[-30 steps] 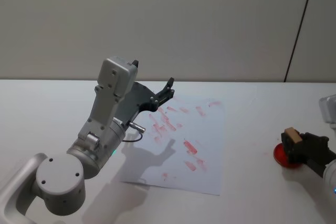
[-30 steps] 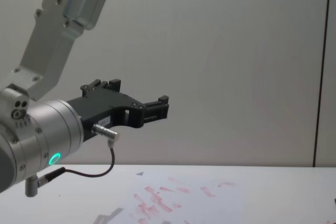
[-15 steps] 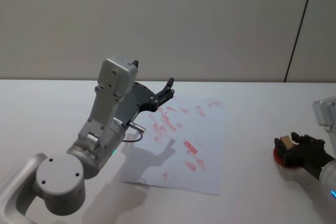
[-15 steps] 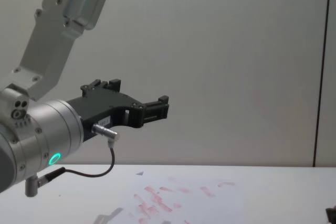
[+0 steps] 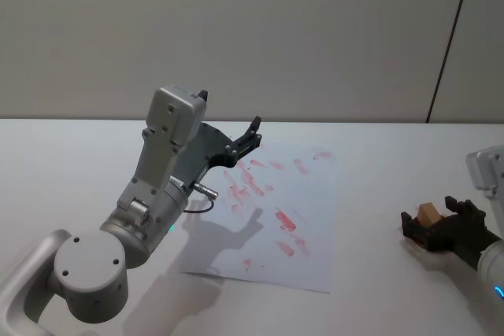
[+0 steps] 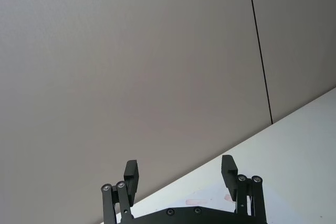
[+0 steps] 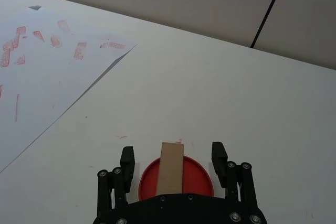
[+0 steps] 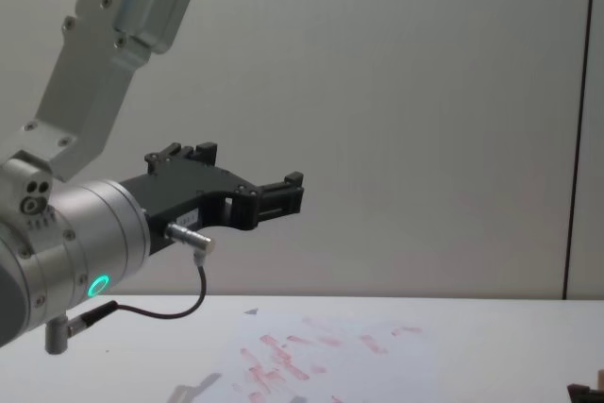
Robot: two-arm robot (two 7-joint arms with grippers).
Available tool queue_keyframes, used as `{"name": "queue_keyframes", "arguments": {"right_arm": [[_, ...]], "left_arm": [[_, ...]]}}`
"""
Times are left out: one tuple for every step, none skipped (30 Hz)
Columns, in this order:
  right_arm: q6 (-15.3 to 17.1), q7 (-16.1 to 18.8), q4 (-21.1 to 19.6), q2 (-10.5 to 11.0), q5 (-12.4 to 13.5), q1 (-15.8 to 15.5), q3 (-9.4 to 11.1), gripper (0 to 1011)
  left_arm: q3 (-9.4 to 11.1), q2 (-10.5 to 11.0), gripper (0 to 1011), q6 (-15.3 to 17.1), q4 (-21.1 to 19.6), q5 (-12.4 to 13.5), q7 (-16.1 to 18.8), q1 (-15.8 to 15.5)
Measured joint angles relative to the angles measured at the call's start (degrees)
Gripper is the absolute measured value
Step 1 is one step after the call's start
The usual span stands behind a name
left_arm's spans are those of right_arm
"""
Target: Use the one hand to pick up the stamp and affix it onto the A4 paper.
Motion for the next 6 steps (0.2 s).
{"name": "queue_keyframes", "arguments": {"right_arm": [[0.01,0.01,0.02,-0.01,-0.02,0.01,-0.01,906],[0.01,0.02,0.04,-0.01,-0.03,0.02,-0.01,938],[0.01,0.02,0.05,-0.02,-0.04,0.02,-0.02,953],[0.02,0.03,0.08,-0.03,-0.06,0.03,-0.03,998],[0.03,0.04,0.08,-0.03,-0.07,0.03,-0.03,1001],[0.03,0.04,0.09,-0.03,-0.07,0.04,-0.04,1001]], "left_arm": [[0.0,0.0,1003,0.0,0.0,0.0,0.0,0.0],[0.0,0.0,1003,0.0,0.0,0.0,0.0,0.0],[0.0,0.0,1003,0.0,0.0,0.0,0.0,0.0],[0.0,0.0,1003,0.0,0.0,0.0,0.0,0.0],[0.0,0.0,1003,0.0,0.0,0.0,0.0,0.0],[0.0,0.0,1003,0.0,0.0,0.0,0.0,0.0]]}}
